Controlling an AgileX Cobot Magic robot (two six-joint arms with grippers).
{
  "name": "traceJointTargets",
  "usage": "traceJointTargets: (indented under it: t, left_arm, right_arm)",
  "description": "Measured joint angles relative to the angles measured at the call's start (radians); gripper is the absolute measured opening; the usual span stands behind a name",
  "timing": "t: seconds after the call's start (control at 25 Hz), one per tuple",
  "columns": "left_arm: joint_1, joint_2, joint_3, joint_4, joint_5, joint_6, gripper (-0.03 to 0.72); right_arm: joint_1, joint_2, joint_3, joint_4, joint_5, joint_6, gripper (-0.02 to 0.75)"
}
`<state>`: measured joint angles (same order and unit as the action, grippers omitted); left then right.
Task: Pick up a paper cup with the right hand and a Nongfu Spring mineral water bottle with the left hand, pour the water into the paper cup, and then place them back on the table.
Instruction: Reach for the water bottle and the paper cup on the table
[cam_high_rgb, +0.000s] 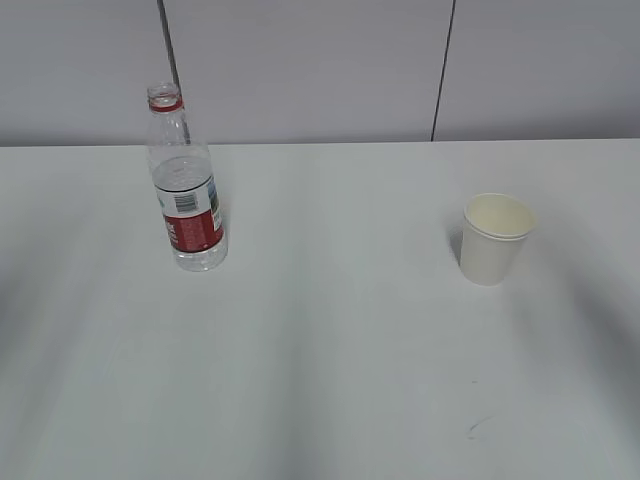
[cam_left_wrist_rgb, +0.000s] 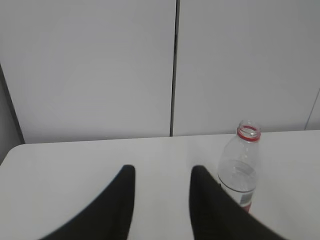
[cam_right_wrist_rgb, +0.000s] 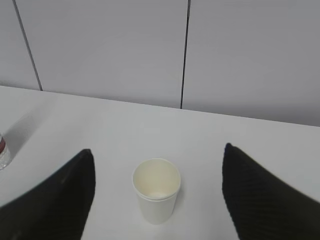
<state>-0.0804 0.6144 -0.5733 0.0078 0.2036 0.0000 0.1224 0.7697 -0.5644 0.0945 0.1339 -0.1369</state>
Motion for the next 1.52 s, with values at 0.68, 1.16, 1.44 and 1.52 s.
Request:
traceJointTargets:
  t: [0.68, 1.16, 1.44, 1.52]
  left_arm:
    - [-0.047, 0.520, 0.223, 0.112, -0.796, 0.005, 0.239]
    - [-0.047, 0.562, 0.226, 0.117, -0.822, 0.000, 0.239]
    - [-0.047, 0.562, 0.226, 0.117, -0.821, 0.000, 0.239]
    - [-0.047, 0.562, 0.226, 0.117, -0.819, 0.000, 0.239]
  right_arm:
    - [0.000, 0.321, 0.292, 0.002, -0.605, 0.008, 0.589]
    - [0.000, 0.672, 0.351, -0.017, -1.002, 0.076, 0.589]
    - [0.000, 0.963, 0.340, -0.094, -1.260, 0.122, 0.589]
    - [0.000, 0.995, 0.336, -0.121, -1.264, 0.123, 0.589]
